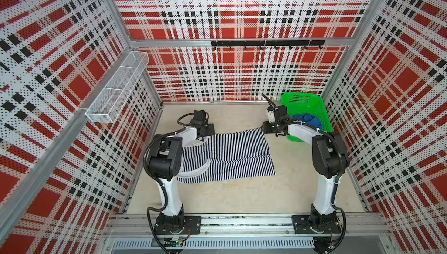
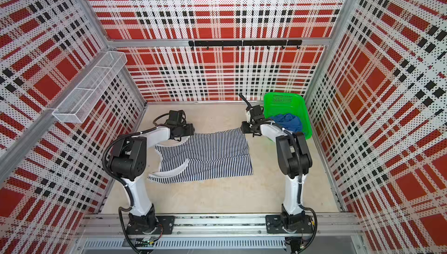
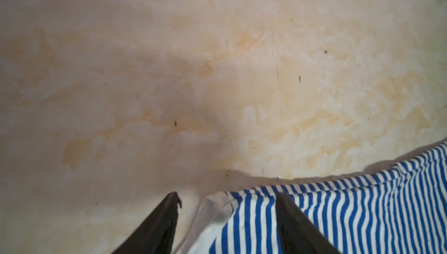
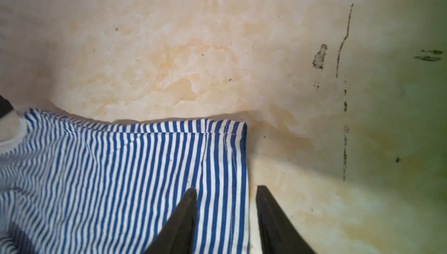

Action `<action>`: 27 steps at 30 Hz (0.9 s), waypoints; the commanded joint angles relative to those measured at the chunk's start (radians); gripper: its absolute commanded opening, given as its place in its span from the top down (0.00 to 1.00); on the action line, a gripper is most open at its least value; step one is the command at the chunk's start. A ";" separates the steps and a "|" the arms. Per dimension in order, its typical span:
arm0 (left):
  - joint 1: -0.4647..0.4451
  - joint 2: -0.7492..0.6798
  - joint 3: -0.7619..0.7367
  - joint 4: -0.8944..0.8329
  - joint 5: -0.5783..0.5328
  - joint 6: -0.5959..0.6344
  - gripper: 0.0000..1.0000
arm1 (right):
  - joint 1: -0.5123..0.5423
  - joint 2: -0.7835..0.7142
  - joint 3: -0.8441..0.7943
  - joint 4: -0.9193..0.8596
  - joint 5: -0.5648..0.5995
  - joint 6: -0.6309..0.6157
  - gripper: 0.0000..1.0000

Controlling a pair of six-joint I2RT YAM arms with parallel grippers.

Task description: Fold and stack the tank tops

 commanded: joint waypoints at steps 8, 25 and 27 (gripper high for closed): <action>-0.011 0.078 0.014 0.066 0.048 -0.024 0.43 | -0.007 0.141 0.122 0.017 -0.006 -0.032 0.54; -0.013 0.105 0.028 0.061 0.052 -0.020 0.90 | -0.008 0.234 0.231 -0.063 -0.007 -0.068 0.72; -0.015 0.106 0.038 0.059 0.056 -0.014 0.97 | -0.007 0.229 0.238 -0.062 0.000 -0.073 0.81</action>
